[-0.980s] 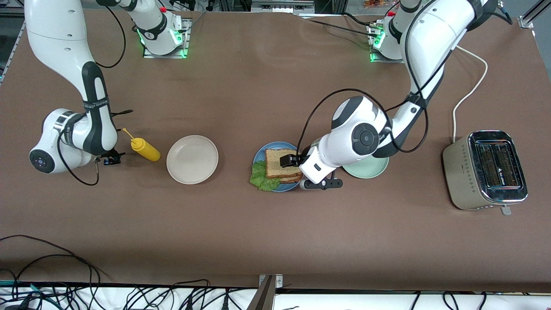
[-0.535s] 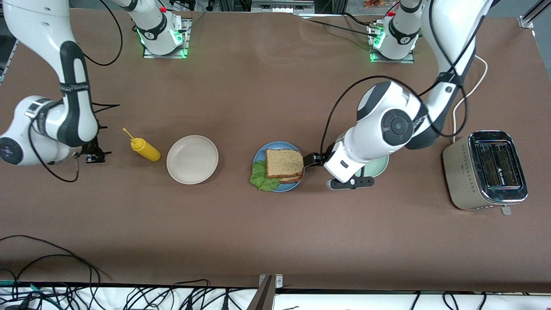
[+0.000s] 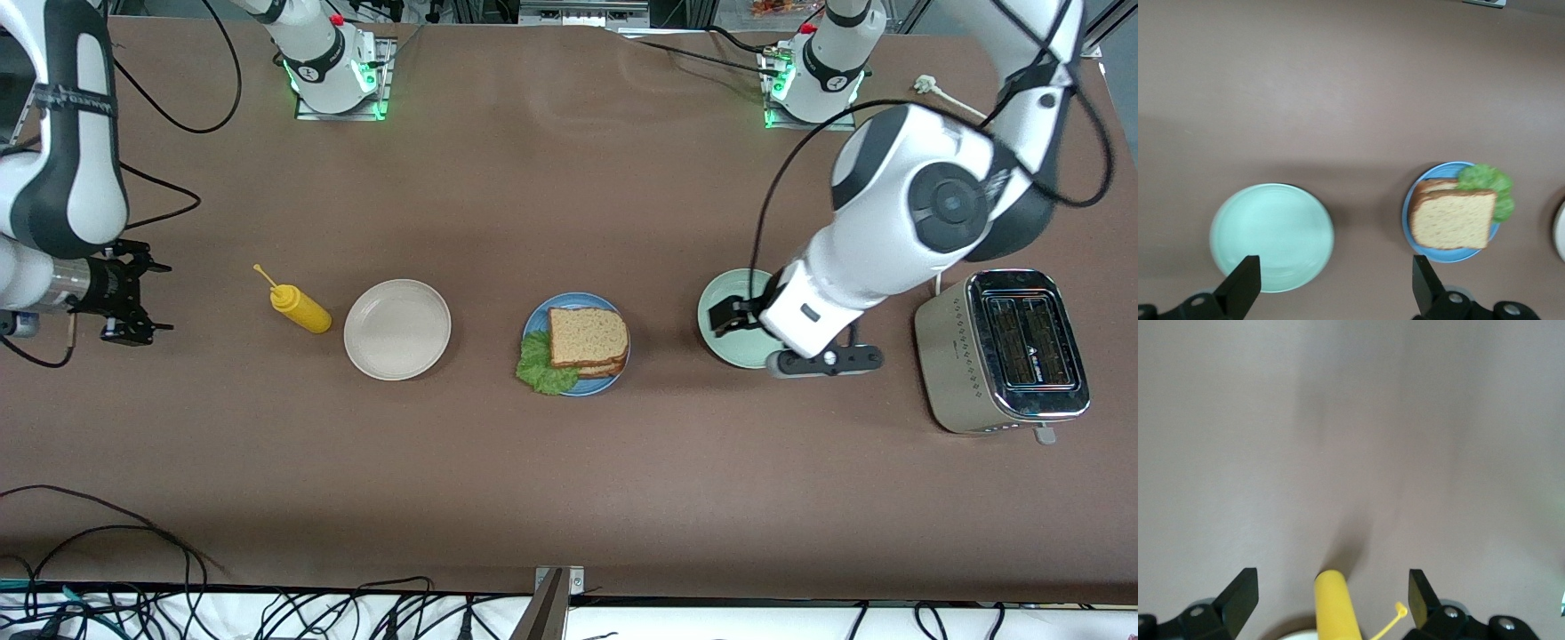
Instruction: Make sandwich in blue plate with both arms
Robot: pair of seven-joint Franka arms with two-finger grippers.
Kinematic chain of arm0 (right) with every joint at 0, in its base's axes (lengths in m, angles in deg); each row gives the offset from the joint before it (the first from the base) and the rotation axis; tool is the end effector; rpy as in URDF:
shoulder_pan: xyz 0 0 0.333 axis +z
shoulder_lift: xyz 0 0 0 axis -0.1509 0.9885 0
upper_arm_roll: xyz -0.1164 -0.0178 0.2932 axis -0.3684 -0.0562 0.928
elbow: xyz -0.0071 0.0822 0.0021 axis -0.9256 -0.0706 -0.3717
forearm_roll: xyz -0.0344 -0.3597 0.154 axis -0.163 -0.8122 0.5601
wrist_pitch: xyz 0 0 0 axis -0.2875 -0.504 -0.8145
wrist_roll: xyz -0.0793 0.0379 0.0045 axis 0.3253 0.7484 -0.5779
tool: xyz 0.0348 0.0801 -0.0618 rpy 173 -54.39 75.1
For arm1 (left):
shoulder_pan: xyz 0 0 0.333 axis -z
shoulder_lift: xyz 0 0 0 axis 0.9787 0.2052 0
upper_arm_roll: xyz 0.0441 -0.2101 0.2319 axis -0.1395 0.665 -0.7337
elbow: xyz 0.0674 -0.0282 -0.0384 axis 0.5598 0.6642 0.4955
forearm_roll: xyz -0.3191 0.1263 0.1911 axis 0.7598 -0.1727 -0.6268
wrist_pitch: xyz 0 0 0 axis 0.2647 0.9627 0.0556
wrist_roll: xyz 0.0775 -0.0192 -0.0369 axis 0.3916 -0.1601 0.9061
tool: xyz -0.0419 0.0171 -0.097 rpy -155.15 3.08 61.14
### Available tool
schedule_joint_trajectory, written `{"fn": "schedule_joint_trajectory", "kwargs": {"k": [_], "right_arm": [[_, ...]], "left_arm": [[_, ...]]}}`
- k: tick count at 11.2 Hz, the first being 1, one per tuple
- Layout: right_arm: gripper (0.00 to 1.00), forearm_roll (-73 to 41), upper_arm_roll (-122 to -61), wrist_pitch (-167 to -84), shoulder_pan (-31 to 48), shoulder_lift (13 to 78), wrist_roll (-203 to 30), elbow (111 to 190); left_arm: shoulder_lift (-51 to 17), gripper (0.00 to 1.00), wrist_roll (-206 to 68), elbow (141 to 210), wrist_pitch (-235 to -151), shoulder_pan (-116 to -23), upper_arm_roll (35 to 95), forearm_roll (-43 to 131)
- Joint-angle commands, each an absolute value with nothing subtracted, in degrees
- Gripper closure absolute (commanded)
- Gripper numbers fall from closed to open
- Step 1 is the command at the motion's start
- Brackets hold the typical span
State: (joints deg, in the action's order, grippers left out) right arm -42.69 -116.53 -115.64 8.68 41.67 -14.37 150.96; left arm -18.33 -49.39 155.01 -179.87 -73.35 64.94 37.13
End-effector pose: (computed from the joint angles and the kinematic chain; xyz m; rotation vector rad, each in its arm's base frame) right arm 0.6100 -0.1022 0.3859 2.2678 -2.0190 -0.2514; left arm 0.6441 -0.2339 0.4842 2.9815 0.1266 -0.0550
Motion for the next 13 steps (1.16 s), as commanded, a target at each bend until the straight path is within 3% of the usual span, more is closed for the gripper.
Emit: {"fn": "schedule_joint_trajectory", "kwargs": {"k": [1, 4, 7, 13], "right_arm": [[0.0, -44.11, -115.7, -115.53, 8.28, 37.18, -13.74, 151.04], [0.0, -45.95, -115.79, -114.48, 7.5, 36.47, -14.27, 146.05], [0.0, -48.75, -114.66, -110.44, 5.13, 33.32, -17.84, 143.22], [0.0, -51.49, -95.52, -109.2, -5.24, 27.16, -36.59, 142.25]], "left_arm": [[-23.72, 0.0, -60.09, 155.71, -174.41, -73.06, 59.68, 36.01], [-24.34, 0.0, -66.58, 151.07, -166.94, -73.06, 56.25, 36.01], [-26.45, 0.0, -70.39, 150.44, -165.25, -73.06, 52.55, 36.1], [-31.02, 0.0, -72.14, 152.02, -161.48, -73.41, 46.57, 36.1]]}}
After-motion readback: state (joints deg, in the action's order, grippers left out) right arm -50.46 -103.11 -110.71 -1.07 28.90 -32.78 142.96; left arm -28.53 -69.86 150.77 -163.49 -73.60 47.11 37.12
